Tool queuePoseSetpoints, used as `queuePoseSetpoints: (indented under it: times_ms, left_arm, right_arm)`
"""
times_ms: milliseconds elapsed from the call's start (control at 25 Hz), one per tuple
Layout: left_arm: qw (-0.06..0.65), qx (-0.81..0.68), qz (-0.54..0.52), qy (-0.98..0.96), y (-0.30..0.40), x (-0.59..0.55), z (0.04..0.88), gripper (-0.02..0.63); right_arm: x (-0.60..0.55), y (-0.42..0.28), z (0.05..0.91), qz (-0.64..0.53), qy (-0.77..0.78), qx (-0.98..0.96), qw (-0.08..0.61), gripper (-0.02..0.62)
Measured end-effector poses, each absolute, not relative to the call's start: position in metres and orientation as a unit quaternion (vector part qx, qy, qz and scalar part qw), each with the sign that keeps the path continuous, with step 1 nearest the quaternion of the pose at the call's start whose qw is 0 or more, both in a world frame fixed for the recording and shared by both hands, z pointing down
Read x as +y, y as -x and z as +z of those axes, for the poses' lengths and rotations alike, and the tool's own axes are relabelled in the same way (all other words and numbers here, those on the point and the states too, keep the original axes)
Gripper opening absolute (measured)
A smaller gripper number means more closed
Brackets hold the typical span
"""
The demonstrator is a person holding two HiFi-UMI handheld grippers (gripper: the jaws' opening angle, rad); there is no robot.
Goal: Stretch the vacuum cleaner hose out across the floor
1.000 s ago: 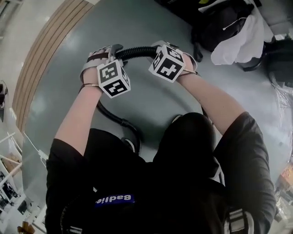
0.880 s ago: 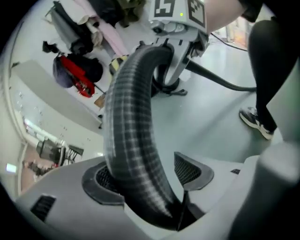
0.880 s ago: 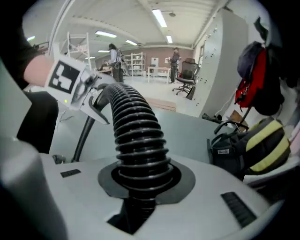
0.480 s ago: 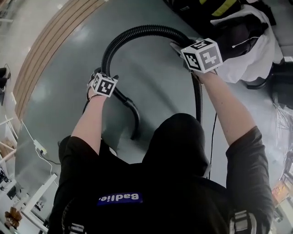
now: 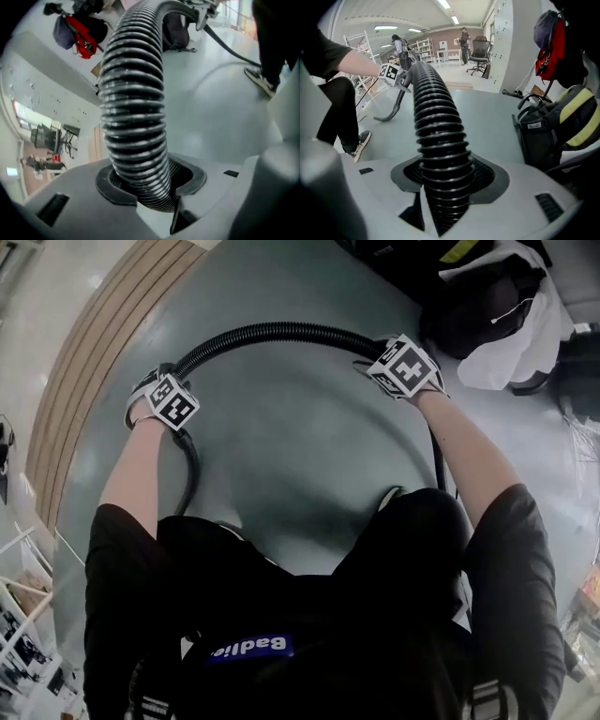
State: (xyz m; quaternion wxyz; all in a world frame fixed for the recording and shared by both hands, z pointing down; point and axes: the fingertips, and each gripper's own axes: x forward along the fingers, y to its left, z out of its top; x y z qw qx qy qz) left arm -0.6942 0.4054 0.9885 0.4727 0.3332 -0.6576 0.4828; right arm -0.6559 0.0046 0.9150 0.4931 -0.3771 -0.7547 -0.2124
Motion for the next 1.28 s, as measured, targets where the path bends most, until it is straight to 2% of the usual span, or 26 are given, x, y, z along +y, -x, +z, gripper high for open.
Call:
queuePoseSetpoints:
  times_ms: [80,320,440,600,680,880,1120,1280]
  left_arm:
    - [0.445,-0.621,0.540,-0.352,0.716,0.430,0.994,0.193]
    - [0.376,-0.511,0.676,-0.375,0.757,0.501,1.002,0.195]
    - [0.389,-0.484,0.683,-0.384,0.761,0.519,1.011,0.208]
    - [0.396,-0.444,0.688,-0.416,0.758,0.523,1.037,0.290]
    - [0.389,-0.452,0.680,-0.426,0.763,0.508,1.037,0.291]
    - [0.370,-0.556,0.599,-0.441,0.765,0.440,1.001,0.301]
    - [0.293,-0.738,0.379,-0.475,0.740,0.285,0.917,0.299]
    - [0.232,-0.769,0.278,-0.527,0.703,0.194,0.874,0.299]
  right_arm:
    - [0.024,0.648,0.918,-0.209,0.379,-0.753,0.496,0.242]
    - [0.061,0.596,0.881,-0.181,0.351,-0.774,0.495,0.244]
    - [0.044,0.553,0.858,-0.150,0.315,-0.784,0.514,0.244]
    - [0.014,0.488,0.830,-0.114,0.236,-0.802,0.537,0.244]
    - [0.001,0.459,0.817,-0.109,0.207,-0.806,0.543,0.244]
    - [-0.022,0.437,0.814,-0.065,0.188,-0.836,0.511,0.244]
    - [-0.058,0.493,0.821,0.082,0.167,-0.907,0.378,0.243]
    - [-0.074,0.523,0.824,0.112,0.175,-0.920,0.332,0.242]
